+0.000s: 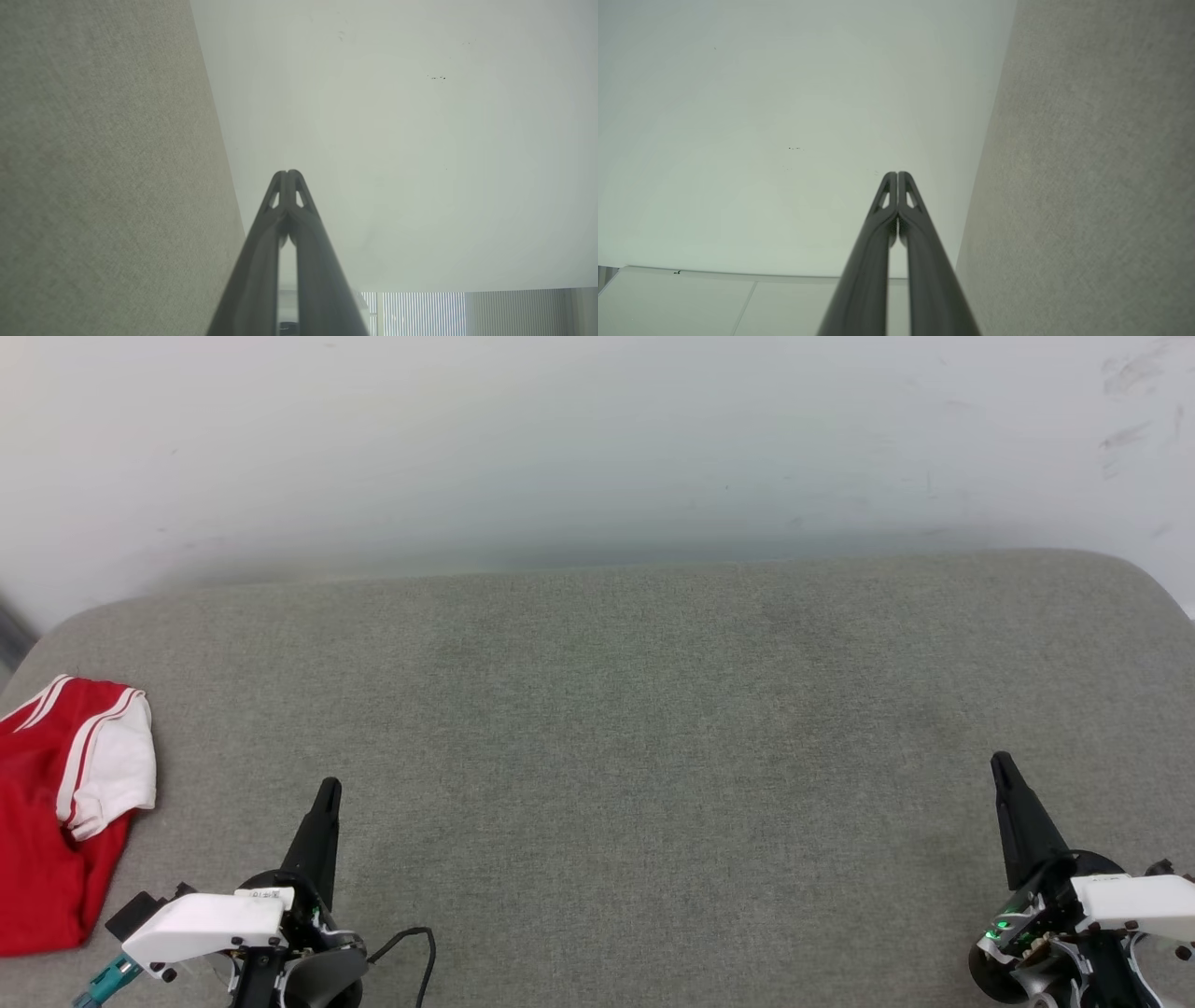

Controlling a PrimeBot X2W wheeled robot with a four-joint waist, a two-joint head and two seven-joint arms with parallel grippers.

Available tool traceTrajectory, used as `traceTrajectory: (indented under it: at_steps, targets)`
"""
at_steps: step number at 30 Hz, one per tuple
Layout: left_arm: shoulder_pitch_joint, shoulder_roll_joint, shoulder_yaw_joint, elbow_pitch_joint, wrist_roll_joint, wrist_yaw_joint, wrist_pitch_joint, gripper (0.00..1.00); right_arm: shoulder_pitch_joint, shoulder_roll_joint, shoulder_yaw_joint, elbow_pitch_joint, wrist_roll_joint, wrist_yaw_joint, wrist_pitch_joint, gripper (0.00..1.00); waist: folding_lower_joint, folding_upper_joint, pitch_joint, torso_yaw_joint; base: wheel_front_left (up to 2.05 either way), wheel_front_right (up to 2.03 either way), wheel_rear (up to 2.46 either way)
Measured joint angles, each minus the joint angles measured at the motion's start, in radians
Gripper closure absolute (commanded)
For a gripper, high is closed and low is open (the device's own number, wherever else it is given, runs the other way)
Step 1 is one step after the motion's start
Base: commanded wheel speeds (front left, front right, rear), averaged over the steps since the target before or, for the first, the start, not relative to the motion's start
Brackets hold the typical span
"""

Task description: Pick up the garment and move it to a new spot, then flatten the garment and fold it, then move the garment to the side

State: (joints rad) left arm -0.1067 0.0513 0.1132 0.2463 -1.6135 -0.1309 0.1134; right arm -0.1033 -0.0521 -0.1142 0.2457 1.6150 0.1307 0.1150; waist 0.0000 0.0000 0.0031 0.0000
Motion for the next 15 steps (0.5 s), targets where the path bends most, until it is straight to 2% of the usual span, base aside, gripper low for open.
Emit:
traceTrajectory:
  at_steps: [15]
  targets:
    - [0.0,0.0,-0.001,0.0,0.0,0.0,0.0,1.0,0.0,0.0,0.0,0.0,0.0,0.0,0.0,1.0,0.0,0.0,0.0,0.0,0.0,0.0,0.0]
